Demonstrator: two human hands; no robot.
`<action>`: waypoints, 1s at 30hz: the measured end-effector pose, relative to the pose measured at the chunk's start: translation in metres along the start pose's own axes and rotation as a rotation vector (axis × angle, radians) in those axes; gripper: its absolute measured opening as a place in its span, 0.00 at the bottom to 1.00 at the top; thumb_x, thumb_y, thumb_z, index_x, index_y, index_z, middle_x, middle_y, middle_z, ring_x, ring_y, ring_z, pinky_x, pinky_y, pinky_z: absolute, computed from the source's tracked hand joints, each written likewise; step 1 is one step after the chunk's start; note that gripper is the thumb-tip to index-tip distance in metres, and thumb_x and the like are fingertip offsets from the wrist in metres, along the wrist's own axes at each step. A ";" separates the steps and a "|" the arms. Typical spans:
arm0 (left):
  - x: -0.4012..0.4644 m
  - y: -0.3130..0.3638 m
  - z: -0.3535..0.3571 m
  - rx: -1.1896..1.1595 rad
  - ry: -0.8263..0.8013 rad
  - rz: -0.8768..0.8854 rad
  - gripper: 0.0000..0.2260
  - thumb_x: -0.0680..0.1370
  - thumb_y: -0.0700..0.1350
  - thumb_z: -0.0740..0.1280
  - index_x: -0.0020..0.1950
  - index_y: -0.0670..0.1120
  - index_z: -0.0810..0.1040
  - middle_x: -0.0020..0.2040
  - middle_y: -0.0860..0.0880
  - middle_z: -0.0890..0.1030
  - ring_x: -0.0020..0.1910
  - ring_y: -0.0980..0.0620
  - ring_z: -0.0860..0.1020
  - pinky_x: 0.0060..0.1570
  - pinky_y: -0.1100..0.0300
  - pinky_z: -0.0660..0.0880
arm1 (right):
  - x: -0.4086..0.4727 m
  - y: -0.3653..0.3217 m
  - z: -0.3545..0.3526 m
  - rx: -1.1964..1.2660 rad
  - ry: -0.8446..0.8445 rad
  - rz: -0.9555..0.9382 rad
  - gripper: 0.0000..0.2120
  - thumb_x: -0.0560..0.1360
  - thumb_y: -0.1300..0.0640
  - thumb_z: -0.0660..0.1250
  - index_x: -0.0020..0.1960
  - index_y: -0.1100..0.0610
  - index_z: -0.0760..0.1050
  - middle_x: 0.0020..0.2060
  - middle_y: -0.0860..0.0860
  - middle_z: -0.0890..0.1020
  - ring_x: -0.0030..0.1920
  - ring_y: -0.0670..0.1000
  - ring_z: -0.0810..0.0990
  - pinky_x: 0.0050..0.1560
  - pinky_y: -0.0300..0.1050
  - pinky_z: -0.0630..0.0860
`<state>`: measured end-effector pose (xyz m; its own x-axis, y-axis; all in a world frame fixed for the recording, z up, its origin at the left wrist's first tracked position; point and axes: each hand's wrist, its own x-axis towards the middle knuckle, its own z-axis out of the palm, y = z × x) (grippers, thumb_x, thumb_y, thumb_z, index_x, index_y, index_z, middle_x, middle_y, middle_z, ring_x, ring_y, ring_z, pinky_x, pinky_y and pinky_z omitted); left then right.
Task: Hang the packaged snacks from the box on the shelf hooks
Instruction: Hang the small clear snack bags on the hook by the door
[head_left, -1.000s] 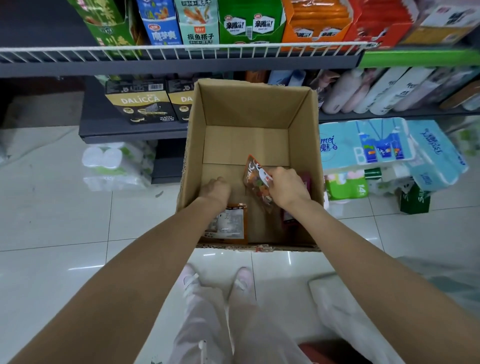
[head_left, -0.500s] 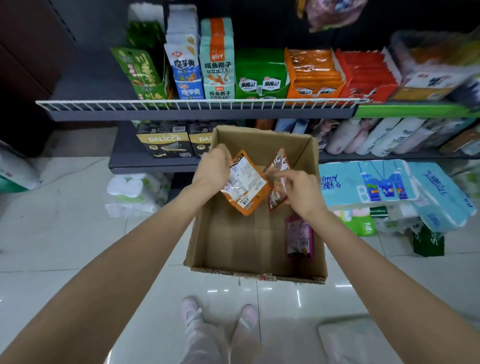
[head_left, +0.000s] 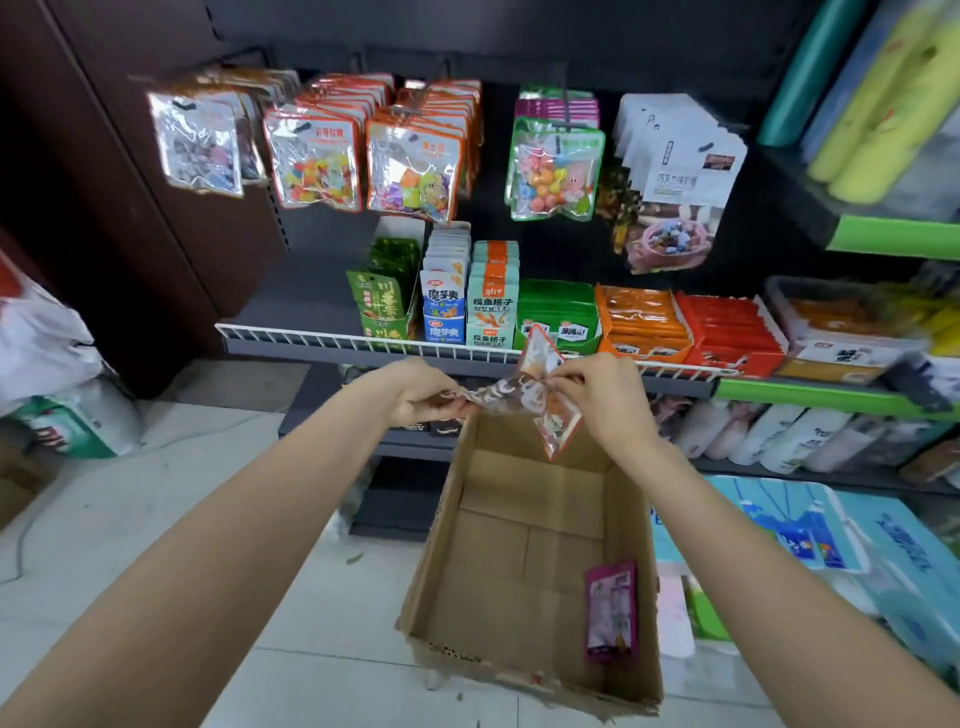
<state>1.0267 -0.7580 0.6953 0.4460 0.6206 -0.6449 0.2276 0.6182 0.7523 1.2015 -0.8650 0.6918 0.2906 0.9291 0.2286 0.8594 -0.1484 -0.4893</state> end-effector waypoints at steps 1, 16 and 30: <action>-0.002 0.005 -0.007 -0.035 -0.010 0.000 0.08 0.80 0.30 0.54 0.44 0.32 0.71 0.44 0.37 0.76 0.36 0.47 0.80 0.24 0.70 0.75 | 0.005 -0.006 -0.002 0.014 0.005 -0.008 0.07 0.74 0.59 0.68 0.50 0.57 0.84 0.43 0.53 0.85 0.39 0.48 0.78 0.40 0.39 0.68; -0.021 0.062 -0.162 0.080 0.309 0.444 0.06 0.79 0.51 0.63 0.52 0.51 0.78 0.58 0.48 0.79 0.44 0.52 0.79 0.47 0.59 0.77 | 0.103 -0.150 0.056 -0.013 -0.033 -0.082 0.05 0.75 0.61 0.66 0.42 0.59 0.79 0.42 0.53 0.83 0.39 0.49 0.77 0.39 0.44 0.71; 0.000 0.160 -0.335 0.430 0.579 1.040 0.17 0.75 0.38 0.67 0.60 0.53 0.71 0.43 0.52 0.81 0.40 0.56 0.80 0.41 0.64 0.77 | 0.213 -0.299 0.110 0.102 0.142 -0.071 0.09 0.76 0.64 0.62 0.46 0.61 0.82 0.44 0.54 0.84 0.46 0.53 0.80 0.41 0.39 0.66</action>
<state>0.7735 -0.4975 0.7706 0.1641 0.9046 0.3933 0.3089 -0.4258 0.8505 0.9599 -0.5852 0.7942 0.2933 0.8777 0.3789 0.8349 -0.0422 -0.5487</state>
